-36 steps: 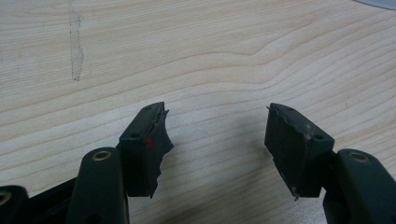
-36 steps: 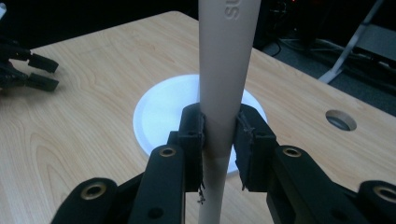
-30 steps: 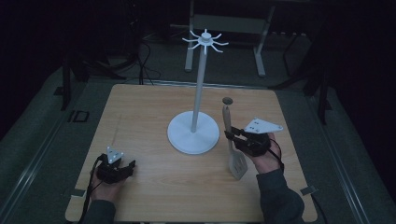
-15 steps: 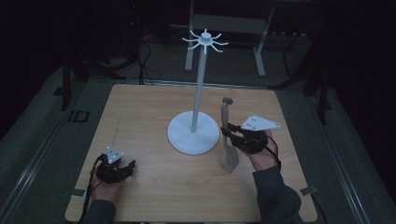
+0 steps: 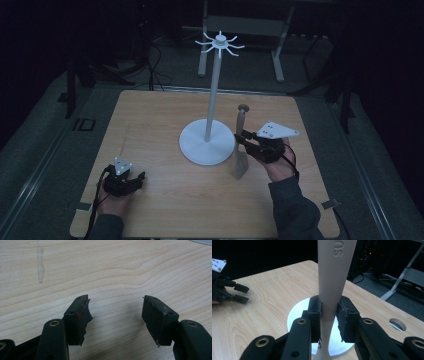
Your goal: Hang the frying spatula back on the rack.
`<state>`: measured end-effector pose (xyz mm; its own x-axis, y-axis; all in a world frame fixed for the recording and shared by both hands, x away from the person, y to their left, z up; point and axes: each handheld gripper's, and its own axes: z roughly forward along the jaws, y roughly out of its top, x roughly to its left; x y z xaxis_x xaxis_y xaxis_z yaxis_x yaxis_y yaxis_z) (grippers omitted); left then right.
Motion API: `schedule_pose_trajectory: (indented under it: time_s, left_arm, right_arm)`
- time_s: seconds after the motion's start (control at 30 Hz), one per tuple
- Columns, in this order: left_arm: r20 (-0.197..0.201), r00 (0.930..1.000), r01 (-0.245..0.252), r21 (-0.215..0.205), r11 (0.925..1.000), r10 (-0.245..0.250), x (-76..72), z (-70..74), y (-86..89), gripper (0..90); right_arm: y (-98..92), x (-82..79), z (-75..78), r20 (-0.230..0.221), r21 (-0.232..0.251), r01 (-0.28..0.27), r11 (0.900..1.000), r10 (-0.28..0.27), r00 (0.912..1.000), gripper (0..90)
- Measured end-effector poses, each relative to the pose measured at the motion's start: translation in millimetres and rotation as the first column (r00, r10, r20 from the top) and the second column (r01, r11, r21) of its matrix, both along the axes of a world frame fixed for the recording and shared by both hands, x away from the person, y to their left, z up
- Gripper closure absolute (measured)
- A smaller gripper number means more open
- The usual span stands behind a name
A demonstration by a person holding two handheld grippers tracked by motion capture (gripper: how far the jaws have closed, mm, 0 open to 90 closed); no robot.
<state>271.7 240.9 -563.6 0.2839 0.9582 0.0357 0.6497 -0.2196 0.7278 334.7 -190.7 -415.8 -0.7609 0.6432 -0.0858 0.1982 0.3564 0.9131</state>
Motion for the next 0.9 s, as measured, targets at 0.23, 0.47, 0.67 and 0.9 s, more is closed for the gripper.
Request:
schedule_pose_trajectory:
  time_s: [0.23, 0.47, 0.67, 0.9]
  left_arm:
    - [-0.001, 1.0, 0.0, 0.0, 1.0, 0.0, 0.1, -0.2, -0.4, 39.1]
    - [0.0, 1.0, 0.0, -0.001, 1.0, 0.0, 0.0, -0.2, -0.3, 39.1]
    - [0.003, 1.0, -0.003, -0.002, 1.0, 0.003, -0.2, 0.3, 0.2, 39.1]
    - [0.004, 1.0, -0.005, -0.003, 1.0, 0.005, -0.3, 0.5, 0.4, 39.1]
  right_arm:
    - [2.1, 0.8, 2.6, 0.009, 0.011, 0.0, 1.0, 0.0, 1.0, 74.0]
    - [4.0, 3.1, 3.8, 0.007, 0.022, 0.002, 1.0, -0.002, 1.0, 74.0]
    - [5.2, 4.9, 6.6, 0.007, 0.038, 0.003, 0.999, -0.003, 1.0, 74.0]
    - [6.6, 6.0, 9.9, 0.011, 0.04, 0.008, 0.999, -0.009, 0.9999, 74.0]
